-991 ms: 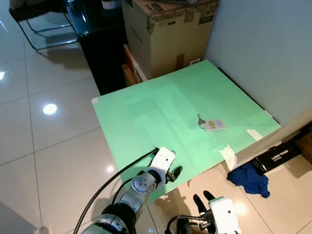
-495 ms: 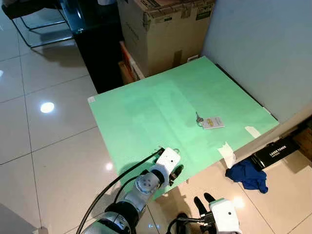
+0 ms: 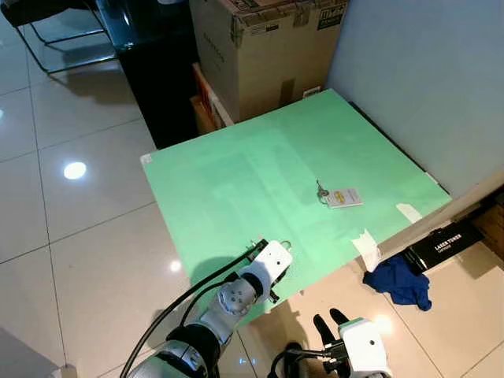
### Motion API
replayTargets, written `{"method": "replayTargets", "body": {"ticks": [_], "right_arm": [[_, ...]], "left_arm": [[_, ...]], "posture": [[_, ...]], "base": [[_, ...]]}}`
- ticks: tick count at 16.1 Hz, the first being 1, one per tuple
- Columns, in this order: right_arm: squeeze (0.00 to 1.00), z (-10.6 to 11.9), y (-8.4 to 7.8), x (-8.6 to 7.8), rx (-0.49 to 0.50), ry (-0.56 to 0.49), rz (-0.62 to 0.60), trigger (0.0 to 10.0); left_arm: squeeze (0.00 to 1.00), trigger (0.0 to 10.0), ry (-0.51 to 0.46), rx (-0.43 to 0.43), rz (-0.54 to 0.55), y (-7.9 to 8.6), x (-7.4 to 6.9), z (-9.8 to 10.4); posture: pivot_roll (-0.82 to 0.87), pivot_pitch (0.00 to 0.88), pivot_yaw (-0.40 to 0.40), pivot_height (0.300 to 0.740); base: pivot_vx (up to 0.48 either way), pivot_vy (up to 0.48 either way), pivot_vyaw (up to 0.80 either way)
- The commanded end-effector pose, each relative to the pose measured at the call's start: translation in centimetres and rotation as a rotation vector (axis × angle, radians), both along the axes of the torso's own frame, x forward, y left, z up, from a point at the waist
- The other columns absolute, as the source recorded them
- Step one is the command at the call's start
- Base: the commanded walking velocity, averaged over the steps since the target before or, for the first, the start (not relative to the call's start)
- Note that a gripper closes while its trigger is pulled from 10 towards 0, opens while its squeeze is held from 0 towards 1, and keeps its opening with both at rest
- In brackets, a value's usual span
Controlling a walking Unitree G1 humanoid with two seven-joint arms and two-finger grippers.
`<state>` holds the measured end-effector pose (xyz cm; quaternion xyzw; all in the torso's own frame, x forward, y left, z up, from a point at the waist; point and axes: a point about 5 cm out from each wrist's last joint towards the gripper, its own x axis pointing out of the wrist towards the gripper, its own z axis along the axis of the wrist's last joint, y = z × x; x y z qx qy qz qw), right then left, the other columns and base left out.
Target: Hang keys on a hook
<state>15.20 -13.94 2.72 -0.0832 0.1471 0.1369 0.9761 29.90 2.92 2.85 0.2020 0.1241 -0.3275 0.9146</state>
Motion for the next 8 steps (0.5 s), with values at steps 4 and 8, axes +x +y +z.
{"method": "replayTargets", "body": {"ticks": [4,8], "right_arm": [[0.0,-0.27,0.01,-0.61,0.006,0.032,0.002,10.0],[0.0,-0.17,-0.05,-0.56,0.004,0.029,0.001,10.0]], "left_arm": [[0.0,0.0,0.08,0.075,0.013,0.85,-1.22,-2.01],[0.0,0.0,0.072,0.059,0.024,1.03,-0.94,-1.72]], "posture": [[-0.2,0.316,0.012,0.74],[-0.21,0.314,0.011,0.74]], "base": [[0.0,0.0,0.0],[0.0,0.0,0.0]]}}
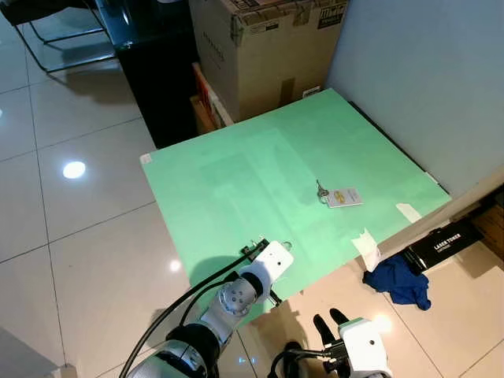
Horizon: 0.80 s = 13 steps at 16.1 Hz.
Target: Hang keys on a hook
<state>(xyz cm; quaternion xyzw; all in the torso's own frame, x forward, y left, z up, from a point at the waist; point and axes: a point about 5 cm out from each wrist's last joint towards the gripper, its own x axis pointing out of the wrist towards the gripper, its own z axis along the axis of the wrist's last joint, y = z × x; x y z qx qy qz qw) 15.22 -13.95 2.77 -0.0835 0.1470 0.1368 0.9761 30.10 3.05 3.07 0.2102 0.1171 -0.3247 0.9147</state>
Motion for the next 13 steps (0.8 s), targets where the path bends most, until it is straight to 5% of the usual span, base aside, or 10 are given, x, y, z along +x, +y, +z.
{"method": "replayTargets", "body": {"ticks": [1,3,7,13], "right_arm": [[0.0,-0.2,-0.2,-0.6,0.002,0.029,-0.001,10.0],[0.0,-0.2,-0.5,-0.4,0.002,0.027,-0.013,10.0],[0.0,0.2,-1.4,0.9,0.01,0.005,-0.061,10.0],[0.0,3.4,-4.2,5.0,0.044,-0.065,-0.053,10.0]], "left_arm": [[0.0,0.0,0.065,-0.008,0.041,0.8,-0.3,-0.9],[0.0,0.0,-0.002,-0.109,0.056,1.0,1.1,1.4],[0.0,0.0,-0.099,-0.201,0.086,4.1,2.7,4.5],[0.0,0.0,-0.067,-0.365,-0.061,8.5,3.0,7.6]], "posture": [[-0.21,0.314,0.011,0.74],[-0.2,0.301,0.012,0.74],[-0.19,0.29,0.01,0.74],[-0.19,0.275,0.0,0.74]], "base": [[0.0,0.0,0.0],[0.0,0.0,0.0],[0.0,0.0,0.0],[0.0,0.0,0.0]]}}
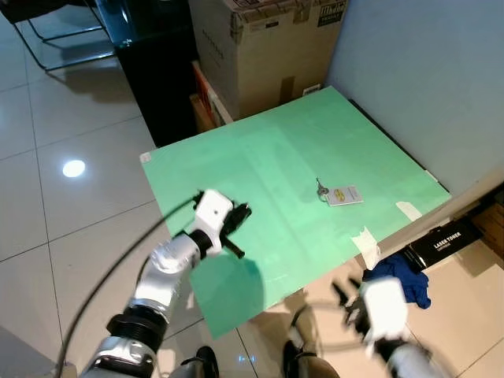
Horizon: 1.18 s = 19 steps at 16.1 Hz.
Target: Hang keys on a hook
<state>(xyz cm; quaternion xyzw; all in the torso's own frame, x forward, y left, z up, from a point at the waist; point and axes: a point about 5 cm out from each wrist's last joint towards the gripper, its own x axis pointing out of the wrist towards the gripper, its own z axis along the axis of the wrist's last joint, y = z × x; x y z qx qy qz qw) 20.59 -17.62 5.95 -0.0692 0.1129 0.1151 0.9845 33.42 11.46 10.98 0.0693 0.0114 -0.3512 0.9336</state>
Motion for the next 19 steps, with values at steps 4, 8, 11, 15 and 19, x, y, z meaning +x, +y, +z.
{"method": "replayTargets", "body": {"ticks": [4,8,11,15,19], "right_arm": [[1.0,2.0,-1.5,1.1,-0.121,-0.066,0.131,10.0],[1.0,2.7,-1.0,0.8,-0.358,-0.098,0.393,10.0],[0.0,3.6,-1.1,0.9,-0.369,-0.134,0.423,10.0],[0.0,5.0,-1.4,1.9,-0.361,-0.192,0.428,10.0],[0.0,6.3,-0.7,2.7,-0.297,-0.213,0.46,10.0]], "left_arm": [[0.0,0.0,0.001,-0.063,-0.207,-0.2,-1.1,1.7],[0.0,0.0,0.047,-0.021,-0.388,-0.1,-2.3,2.3],[0.0,0.0,0.089,-0.008,-0.519,-0.5,-3.6,2.9],[0.0,10.0,0.086,-0.01,-0.585,-0.5,-4.2,4.4],[0.0,10.0,0.081,0.035,-0.69,-0.3,-5.2,5.4]], "posture": [[-0.2,0.272,-0.004,0.74],[-0.2,0.271,-0.006,0.74],[-0.2,0.27,-0.005,0.74],[-0.2,0.262,0.0,0.74],[-0.19,0.246,-0.002,0.74]], "base": [[0.0,0.0,0.0],[0.0,0.0,0.0],[0.0,0.0,0.0],[0.0,0.0,0.0],[0.0,0.0,0.0]]}}
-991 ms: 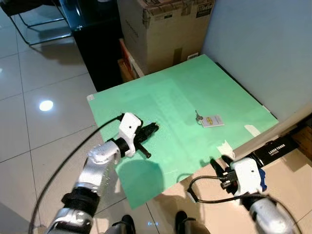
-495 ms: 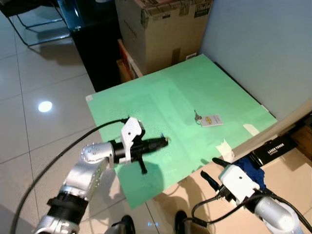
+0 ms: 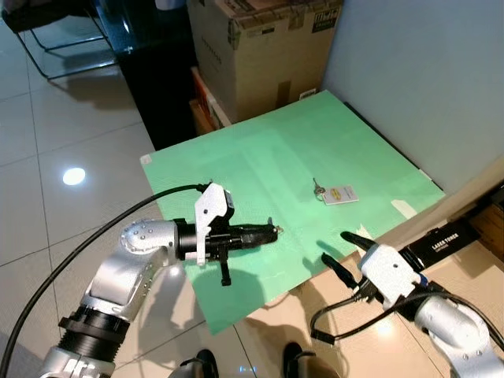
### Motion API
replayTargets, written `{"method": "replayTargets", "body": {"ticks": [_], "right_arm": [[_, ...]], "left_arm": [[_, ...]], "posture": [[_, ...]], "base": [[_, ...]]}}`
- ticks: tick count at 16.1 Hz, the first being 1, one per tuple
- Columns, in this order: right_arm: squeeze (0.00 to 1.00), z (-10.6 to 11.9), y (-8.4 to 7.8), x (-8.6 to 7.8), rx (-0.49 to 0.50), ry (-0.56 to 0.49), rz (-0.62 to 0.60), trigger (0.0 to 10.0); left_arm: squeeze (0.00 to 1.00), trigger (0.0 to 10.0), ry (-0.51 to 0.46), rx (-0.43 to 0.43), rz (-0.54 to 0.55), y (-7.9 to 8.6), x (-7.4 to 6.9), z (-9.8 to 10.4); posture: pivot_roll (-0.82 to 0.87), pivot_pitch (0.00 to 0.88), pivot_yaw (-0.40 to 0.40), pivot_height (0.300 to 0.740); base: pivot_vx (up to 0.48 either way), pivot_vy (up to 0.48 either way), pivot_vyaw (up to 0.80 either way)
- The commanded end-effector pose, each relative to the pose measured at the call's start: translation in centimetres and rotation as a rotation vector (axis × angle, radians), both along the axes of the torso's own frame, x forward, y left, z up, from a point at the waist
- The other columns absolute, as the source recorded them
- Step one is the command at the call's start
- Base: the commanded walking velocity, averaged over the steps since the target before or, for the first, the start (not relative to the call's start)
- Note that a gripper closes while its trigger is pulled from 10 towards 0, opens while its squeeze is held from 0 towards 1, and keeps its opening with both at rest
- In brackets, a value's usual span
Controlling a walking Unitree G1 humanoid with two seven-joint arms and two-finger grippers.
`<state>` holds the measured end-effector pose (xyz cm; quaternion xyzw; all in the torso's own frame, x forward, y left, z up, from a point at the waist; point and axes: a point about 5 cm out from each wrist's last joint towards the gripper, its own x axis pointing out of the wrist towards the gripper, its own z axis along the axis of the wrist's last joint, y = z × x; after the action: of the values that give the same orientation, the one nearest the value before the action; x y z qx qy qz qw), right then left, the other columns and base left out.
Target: Hang keys on a hook
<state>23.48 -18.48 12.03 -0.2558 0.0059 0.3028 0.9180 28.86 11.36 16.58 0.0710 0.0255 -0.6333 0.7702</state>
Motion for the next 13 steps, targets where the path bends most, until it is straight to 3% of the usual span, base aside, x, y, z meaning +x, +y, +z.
{"method": "replayTargets", "body": {"ticks": [1,6,13], "right_arm": [[0.0,0.4,0.3,-0.1,0.024,0.005,0.017,10.0],[0.0,1.8,1.5,0.7,0.079,-0.022,0.064,10.0],[0.0,1.7,5.4,0.4,0.203,0.032,0.147,10.0]], "left_arm": [[0.0,10.0,0.012,0.014,-0.057,-0.3,-0.8,-0.2],[0.0,10.0,0.029,0.064,-0.178,-0.9,-2.7,-0.8],[0.0,10.0,0.007,0.037,-0.186,-3.6,-3.0,-1.2]], "posture": [[-0.19,0.24,-0.001,0.74],[-0.19,0.221,-0.001,0.74],[-0.19,0.212,-0.005,0.74]], "base": [[0.0,0.0,0.0],[0.0,0.0,0.0],[0.0,0.0,0.0]]}}
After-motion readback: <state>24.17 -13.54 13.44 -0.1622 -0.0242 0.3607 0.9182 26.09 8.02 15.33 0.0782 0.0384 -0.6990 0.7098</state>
